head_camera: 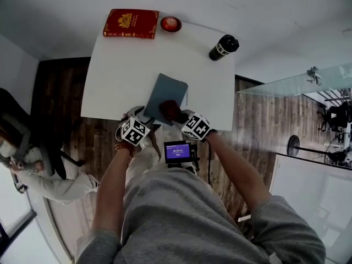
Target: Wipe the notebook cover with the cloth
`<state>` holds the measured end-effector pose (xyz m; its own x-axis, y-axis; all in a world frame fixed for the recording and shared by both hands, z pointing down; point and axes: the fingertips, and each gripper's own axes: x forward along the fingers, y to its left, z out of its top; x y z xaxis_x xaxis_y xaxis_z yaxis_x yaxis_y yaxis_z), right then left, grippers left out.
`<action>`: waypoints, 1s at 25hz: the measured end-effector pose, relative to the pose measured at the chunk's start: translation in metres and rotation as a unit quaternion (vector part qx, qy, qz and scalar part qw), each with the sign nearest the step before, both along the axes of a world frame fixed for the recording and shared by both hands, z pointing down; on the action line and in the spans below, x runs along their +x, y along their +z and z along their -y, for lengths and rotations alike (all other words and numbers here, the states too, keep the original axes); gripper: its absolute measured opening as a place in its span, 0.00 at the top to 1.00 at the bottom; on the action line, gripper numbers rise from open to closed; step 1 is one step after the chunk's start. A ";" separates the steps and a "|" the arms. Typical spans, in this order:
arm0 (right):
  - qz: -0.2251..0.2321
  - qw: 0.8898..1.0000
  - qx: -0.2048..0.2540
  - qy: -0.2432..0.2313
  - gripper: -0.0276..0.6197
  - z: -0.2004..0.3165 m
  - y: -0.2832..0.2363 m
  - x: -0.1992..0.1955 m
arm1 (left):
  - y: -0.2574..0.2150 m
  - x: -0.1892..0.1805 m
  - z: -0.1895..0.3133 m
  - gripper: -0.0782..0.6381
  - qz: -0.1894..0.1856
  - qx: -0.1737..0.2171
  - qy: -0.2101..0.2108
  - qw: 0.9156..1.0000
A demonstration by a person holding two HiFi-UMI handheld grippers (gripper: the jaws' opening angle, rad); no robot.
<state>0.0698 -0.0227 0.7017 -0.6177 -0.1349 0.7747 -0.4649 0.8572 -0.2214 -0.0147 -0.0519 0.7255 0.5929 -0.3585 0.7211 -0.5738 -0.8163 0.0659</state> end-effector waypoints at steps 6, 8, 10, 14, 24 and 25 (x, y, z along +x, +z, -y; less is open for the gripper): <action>0.011 1.000 -0.015 -0.003 0.87 -0.006 0.000 -0.003 | 0.000 0.000 0.001 0.49 0.000 0.000 0.000 1.000; 0.015 1.000 -0.020 -0.001 0.87 -0.008 0.000 -0.004 | 0.001 0.000 0.001 0.49 0.000 0.000 0.000 1.000; 0.019 1.000 -0.024 -0.003 0.87 -0.011 0.000 -0.005 | 0.001 0.000 0.001 0.49 0.000 0.000 0.000 1.000; 0.024 0.999 -0.043 0.002 0.87 -0.014 -0.001 -0.006 | 0.001 -0.001 0.000 0.49 0.001 -0.001 0.000 1.000; 0.038 0.997 -0.061 -0.007 0.87 -0.021 -0.003 -0.008 | 0.000 -0.001 0.002 0.49 0.001 0.000 0.000 1.000; 0.040 0.997 -0.064 -0.008 0.87 -0.022 -0.002 -0.008 | 0.000 -0.001 0.001 0.49 0.001 0.000 0.000 1.000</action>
